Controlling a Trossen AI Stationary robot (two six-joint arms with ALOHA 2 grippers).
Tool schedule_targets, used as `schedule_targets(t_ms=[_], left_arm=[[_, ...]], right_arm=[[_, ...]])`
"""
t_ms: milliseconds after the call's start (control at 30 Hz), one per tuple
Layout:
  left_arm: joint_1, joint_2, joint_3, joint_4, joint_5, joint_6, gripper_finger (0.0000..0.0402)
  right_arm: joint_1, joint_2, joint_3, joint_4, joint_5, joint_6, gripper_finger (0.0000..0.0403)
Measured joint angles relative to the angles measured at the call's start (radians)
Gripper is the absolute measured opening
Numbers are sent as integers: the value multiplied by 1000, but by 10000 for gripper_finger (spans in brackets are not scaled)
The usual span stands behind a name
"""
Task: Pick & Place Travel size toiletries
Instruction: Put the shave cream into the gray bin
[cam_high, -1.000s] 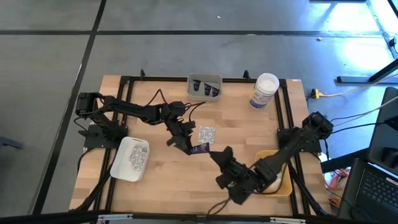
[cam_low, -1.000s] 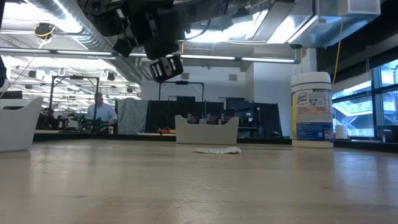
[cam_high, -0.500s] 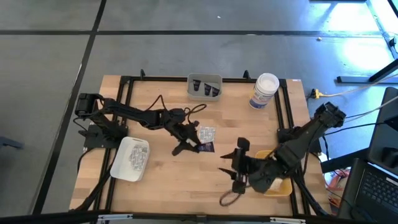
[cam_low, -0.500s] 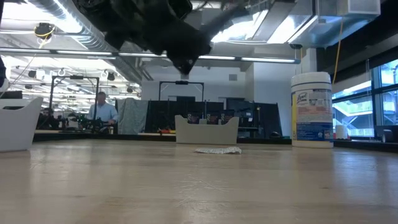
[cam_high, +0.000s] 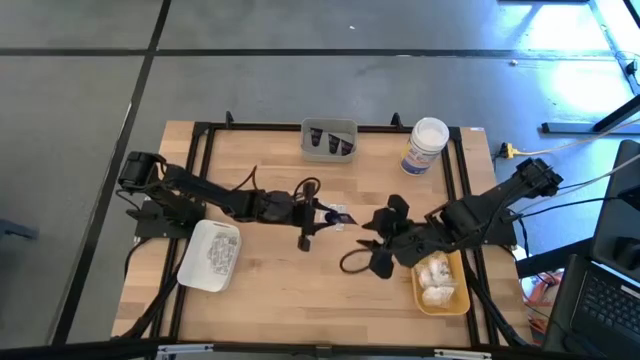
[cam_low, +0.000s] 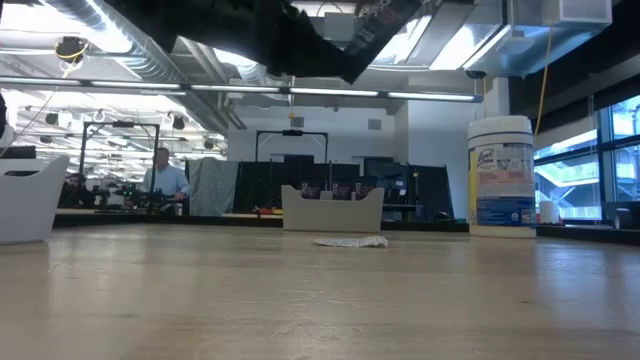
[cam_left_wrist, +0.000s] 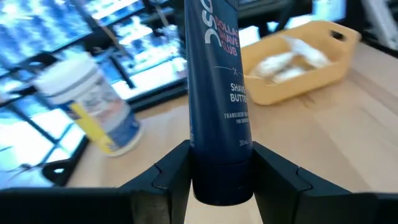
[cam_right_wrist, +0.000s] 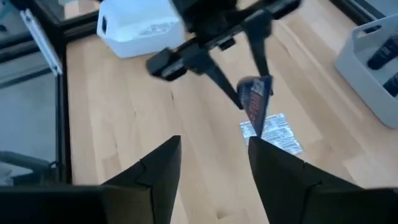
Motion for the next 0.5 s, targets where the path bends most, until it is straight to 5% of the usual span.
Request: schedule_targets(t_ms=[200,500], left_arm=[[-21,0,0,88,-132,-4,141],[-21,0,1,195,-129,17,141]], right_arm=[[-23,-27,0,10,-20,-40,210],[-96,-30,4,20,-25,-138,197]])
